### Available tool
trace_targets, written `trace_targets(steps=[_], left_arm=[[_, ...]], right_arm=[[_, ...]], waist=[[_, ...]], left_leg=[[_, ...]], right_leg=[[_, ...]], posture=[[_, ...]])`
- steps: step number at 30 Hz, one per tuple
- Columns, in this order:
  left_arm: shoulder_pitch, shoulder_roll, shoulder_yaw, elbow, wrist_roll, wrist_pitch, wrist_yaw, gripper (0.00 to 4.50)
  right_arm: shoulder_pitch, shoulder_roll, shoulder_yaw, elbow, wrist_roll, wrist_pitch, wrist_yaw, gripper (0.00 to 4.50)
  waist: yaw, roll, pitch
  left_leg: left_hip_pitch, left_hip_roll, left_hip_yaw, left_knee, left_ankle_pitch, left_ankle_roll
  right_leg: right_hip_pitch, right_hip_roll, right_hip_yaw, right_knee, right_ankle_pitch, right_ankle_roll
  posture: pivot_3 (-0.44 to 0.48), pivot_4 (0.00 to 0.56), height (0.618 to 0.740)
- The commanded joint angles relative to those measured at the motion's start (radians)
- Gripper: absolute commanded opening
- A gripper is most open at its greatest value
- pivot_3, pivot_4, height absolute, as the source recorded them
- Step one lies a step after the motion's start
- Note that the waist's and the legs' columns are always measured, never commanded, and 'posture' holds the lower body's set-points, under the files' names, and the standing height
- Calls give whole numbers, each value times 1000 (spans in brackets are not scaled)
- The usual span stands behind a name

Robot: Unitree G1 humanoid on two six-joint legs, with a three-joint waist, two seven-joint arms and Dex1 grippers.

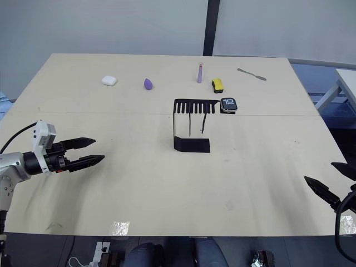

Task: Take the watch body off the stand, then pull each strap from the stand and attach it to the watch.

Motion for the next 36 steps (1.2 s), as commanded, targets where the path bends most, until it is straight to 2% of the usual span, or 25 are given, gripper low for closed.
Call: trace_targets(steps=[1,9,15,18,20,25,31,36], left_arm=[[-1,-2,18,-54,-6,-9,16,4464],[-30,-33,-21,-169,-24,32,47,4464],[-171,-80,-61,-305,-150,156,49,4464],[-282,-113,-76,-338,-241,236,67,4464],[-371,-144,-104,-335,-266,257,66,4464],[-501,-217,-189,-278,-200,182,44,4464],[-568,-281,-248,-181,-108,53,16,4464],[-599,-315,-273,-94,-42,-37,4,4464]], right_arm=[[-10,16,9,21,-24,-70,7,4500],[-30,88,77,-31,-88,-158,-81,4500],[-54,167,130,-333,-36,-39,-266,4500],[-99,195,167,-504,47,74,-401,4500],[-172,207,206,-608,131,160,-530,4500],[-416,197,340,-728,297,340,-838,4500],[-785,279,537,-652,420,511,-1202,4500],[-961,337,618,-543,444,604,-1328,4500]], waist=[[0,0,0],[0,1,0],[2,1,0],[3,1,0],[1,1,0],[0,1,0],[-4,1,0],[-3,1,0]], left_leg=[[0,0,0,0,0,0],[0,0,0,0,0,0],[0,0,-1,2,1,-2],[-1,0,-1,2,2,-2],[-1,0,-1,3,2,-3],[0,1,-1,6,2,-3],[-3,1,0,8,2,-4],[-3,1,0,8,2,-4]], right_leg=[[0,0,0,0,0,0],[0,0,0,0,0,0],[0,0,0,3,0,0],[0,1,-1,2,0,0],[0,1,0,3,0,0],[0,2,0,5,0,0],[-5,2,1,9,-1,-3],[-5,2,1,10,-2,-3]], posture=[[0,150,740],[0,150,740],[0,150,740],[0,150,740],[0,150,740],[0,150,740],[0,150,740],[0,150,740]])
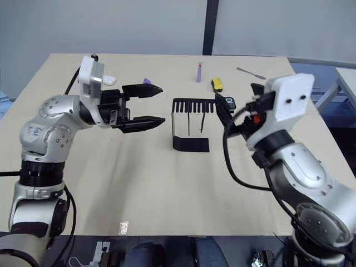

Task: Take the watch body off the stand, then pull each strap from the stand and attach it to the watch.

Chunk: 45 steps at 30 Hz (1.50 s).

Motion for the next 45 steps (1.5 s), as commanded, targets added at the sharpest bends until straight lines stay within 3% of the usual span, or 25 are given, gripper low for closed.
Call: trace_targets(steps=[1,7,9,12,35,36,37,41,42,45], left_arm=[[-40,-14,-3,34,47,-70,-6,4464],[-55,-31,-5,52,66,-95,-17,4464],[-58,-34,-5,53,70,-98,-18,4464],[-61,-38,-5,57,75,-101,-21,4464],[-72,-55,2,39,82,-96,-9,4464],[-72,-55,2,36,81,-95,-8,4500],[-71,-54,3,35,82,-95,-6,4500],[-71,-53,4,32,82,-93,-2,4500],[-70,-53,4,31,82,-93,-1,4500],[-68,-51,5,28,80,-90,0,4500]], right_arm=[[-67,28,30,47,7,48,-85,4500],[-136,115,67,110,-31,171,-225,4500],[-147,134,73,113,-51,196,-241,4500],[-166,171,69,124,-66,228,-257,4500],[-177,291,14,113,-164,316,-183,4500],[-177,294,14,115,-167,317,-177,3950],[-177,299,14,117,-169,319,-171,3742],[-183,298,20,115,-186,318,-140,1788],[-186,296,23,113,-191,317,-130,1569],[-194,296,16,98,-196,321,-108,1575]], waist=[[0,0,0],[-1,0,0],[-3,0,0],[-7,0,0],[-26,0,0],[-26,0,0],[-26,0,0],[-25,0,0],[-25,0,0],[-25,0,0]], left_leg=[[0,0,0,0,0,0],[-6,0,0,2,0,0],[-16,1,0,6,0,0],[-17,1,0,7,1,0],[-17,1,0,6,1,-1],[-17,1,0,6,1,-1],[-17,1,0,6,1,-1],[-18,1,0,6,1,-1],[-18,1,0,6,1,-1],[-18,1,0,6,1,-1]], right_leg=[[0,0,0,0,0,0],[-7,0,0,3,0,0],[-16,0,0,8,0,0],[-19,0,0,10,0,0],[-20,0,0,11,0,-1],[-20,0,0,11,0,-1],[-20,0,0,11,0,-1],[-20,0,0,11,0,-1],[-20,0,0,11,0,-1],[-20,0,0,11,0,-1]], posture=[[0,150,740],[0,150,740],[0,150,740],[0,150,740],[0,150,740],[0,150,740],[0,150,740],[0,150,740],[0,150,740],[0,150,740]])
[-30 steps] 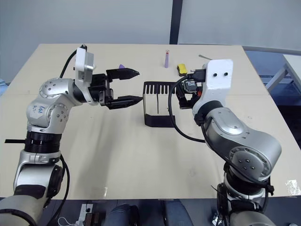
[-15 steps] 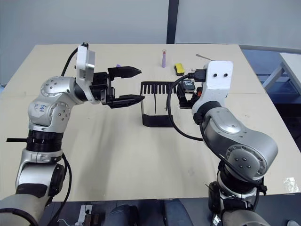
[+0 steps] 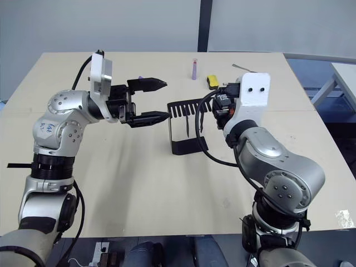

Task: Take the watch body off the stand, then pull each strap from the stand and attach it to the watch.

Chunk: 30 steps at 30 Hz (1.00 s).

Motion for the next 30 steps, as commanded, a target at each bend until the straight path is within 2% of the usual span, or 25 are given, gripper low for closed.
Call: trace_targets(steps=[1,6,11,16,21,24,27,30], left_arm=[[-16,6,16,-42,-8,-4,5,4500],[-12,10,24,-65,-30,23,3,4500],[-3,21,50,-150,-139,149,-14,4500],[10,26,52,-187,-160,179,-2,4500],[50,70,47,-261,-213,245,-47,4500],[127,156,33,-341,-276,319,-137,4500],[195,193,-1,-380,-249,302,-160,4500],[255,179,-42,-396,-180,234,-137,4500]], right_arm=[[-26,-8,-15,-52,-7,-5,35,1575],[-25,-38,-33,-94,-6,-26,84,1575],[-4,-102,-146,-129,91,-78,200,1575],[94,-160,-242,-113,190,-106,255,1575],[327,-267,-363,-186,326,-224,387,1575],[556,-306,-423,-218,359,-297,489,1575],[711,-339,-361,-197,235,-359,530,1575],[798,-367,-255,-133,49,-444,539,1575]], waist=[[-1,0,0],[0,0,0],[1,0,0],[0,0,0],[2,0,0],[-1,0,0],[-1,0,0],[2,-1,0]], left_leg=[[0,0,0,0,0,0],[-1,0,0,0,0,0],[-2,0,0,0,0,0],[-1,0,0,0,0,0],[-2,0,0,-2,0,0],[-1,0,0,-1,0,0],[4,0,-1,-2,0,0],[5,-1,-2,0,0,0]], right_leg=[[0,0,0,0,0,0],[-1,0,0,0,0,0],[-2,0,0,0,0,0],[-1,0,0,0,0,0],[-1,0,0,-1,0,0],[0,1,0,-1,0,0],[6,1,0,-3,0,0],[8,1,1,-3,0,1]], posture=[[0,150,740],[0,150,740],[0,150,740],[0,150,740],[0,150,740],[0,150,740],[0,150,740],[0,150,740]])
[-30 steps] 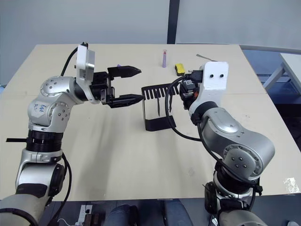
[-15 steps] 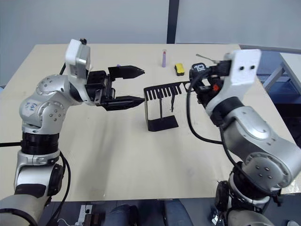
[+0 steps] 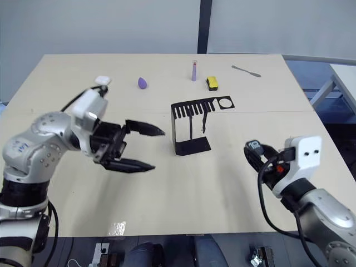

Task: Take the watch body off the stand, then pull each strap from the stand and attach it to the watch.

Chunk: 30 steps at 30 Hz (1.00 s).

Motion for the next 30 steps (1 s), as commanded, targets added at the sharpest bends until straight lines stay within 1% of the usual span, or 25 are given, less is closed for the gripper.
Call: trace_targets(steps=[1,3,5,8,17,30], left_arm=[[46,-28,-39,-31,76,-89,37,4500],[105,-65,-70,-23,143,-163,74,4500],[148,-81,-88,-26,174,-202,82,4500],[181,-100,-92,-24,185,-219,100,4500],[200,-118,-84,-29,182,-234,129,4500],[180,-115,-80,-9,183,-245,123,4500]], right_arm=[[51,-26,112,58,-210,-134,32,1575],[54,-12,207,141,-322,-224,51,1575],[41,3,269,214,-394,-292,68,1575],[21,20,312,313,-463,-359,89,1575],[-26,46,325,484,-527,-445,169,1575],[-42,57,313,556,-552,-449,223,1575]], waist=[[2,0,0],[5,-1,0],[3,-1,0],[3,0,0],[9,0,0],[9,0,0]], left_leg=[[0,0,0,0,0,0],[-1,0,0,0,0,0],[-1,0,0,-1,0,0],[-1,0,0,-1,0,0],[-1,0,0,0,0,0],[-1,0,0,0,0,0]], right_leg=[[0,0,0,0,0,0],[0,0,0,-1,0,0],[0,0,0,-2,0,0],[-1,1,0,-2,0,0],[-1,0,0,-1,0,0],[-1,0,0,-1,0,0]], posture=[[0,150,740],[0,150,740],[0,150,740],[0,150,740],[0,150,740],[0,150,740]])
